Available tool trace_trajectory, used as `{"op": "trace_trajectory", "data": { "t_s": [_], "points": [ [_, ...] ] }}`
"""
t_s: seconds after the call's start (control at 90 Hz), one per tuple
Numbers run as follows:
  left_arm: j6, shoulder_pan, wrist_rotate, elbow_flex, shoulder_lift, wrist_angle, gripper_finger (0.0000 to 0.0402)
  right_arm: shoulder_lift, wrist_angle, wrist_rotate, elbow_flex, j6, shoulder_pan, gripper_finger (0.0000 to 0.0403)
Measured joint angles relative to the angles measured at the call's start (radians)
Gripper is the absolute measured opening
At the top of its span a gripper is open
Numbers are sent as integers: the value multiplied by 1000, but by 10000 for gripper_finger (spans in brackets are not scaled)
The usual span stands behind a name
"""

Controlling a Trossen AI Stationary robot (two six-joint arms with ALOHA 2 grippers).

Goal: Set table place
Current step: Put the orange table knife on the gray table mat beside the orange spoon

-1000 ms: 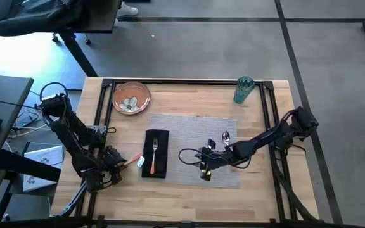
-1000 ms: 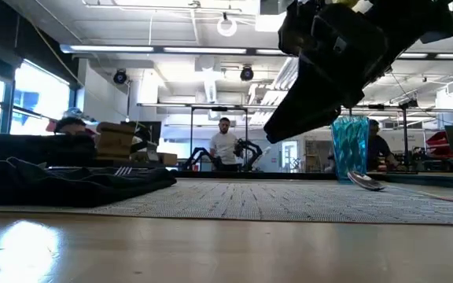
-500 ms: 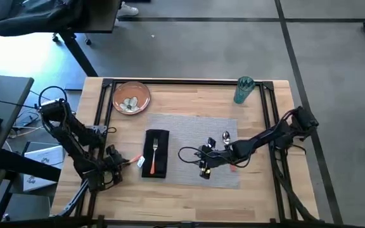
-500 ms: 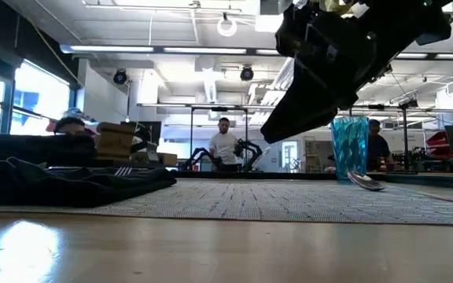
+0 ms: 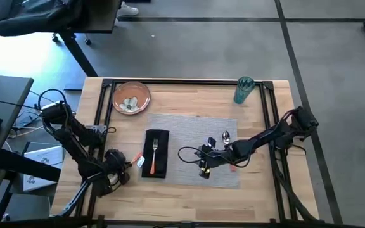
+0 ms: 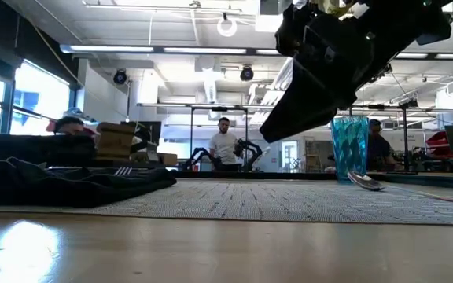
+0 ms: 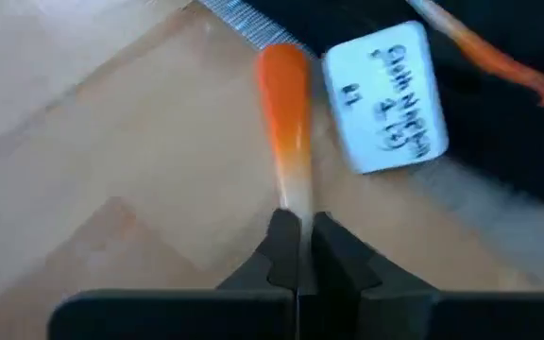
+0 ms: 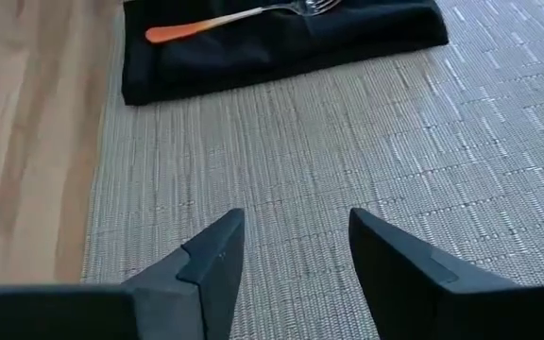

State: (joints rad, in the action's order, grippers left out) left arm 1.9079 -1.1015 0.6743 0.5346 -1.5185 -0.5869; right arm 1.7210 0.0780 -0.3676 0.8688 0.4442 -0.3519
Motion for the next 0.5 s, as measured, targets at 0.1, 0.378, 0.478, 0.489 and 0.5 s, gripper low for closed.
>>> {"op": "trace_trajectory", "data": {
  "t_s": [0.1, 0.378, 0.478, 0.489, 0.5],
  "points": [
    [4, 42, -15, 53, -34, -11, 3, 0, -2, 0, 0, 0, 0, 171],
    [3, 108, -64, 243, -101, -227, 2, 0, -7, 0, 0, 0, 0, 171],
    [2, 114, -60, 296, -99, -330, 2, 0, -3, 0, 0, -8, 0, 171],
    [2, 114, -60, 300, -98, -339, 2, 0, -2, 0, 0, -8, 0, 171],
    [2, 114, -60, 305, -97, -346, 2, 0, -1, 0, 0, -8, 0, 171]
  ]
}}
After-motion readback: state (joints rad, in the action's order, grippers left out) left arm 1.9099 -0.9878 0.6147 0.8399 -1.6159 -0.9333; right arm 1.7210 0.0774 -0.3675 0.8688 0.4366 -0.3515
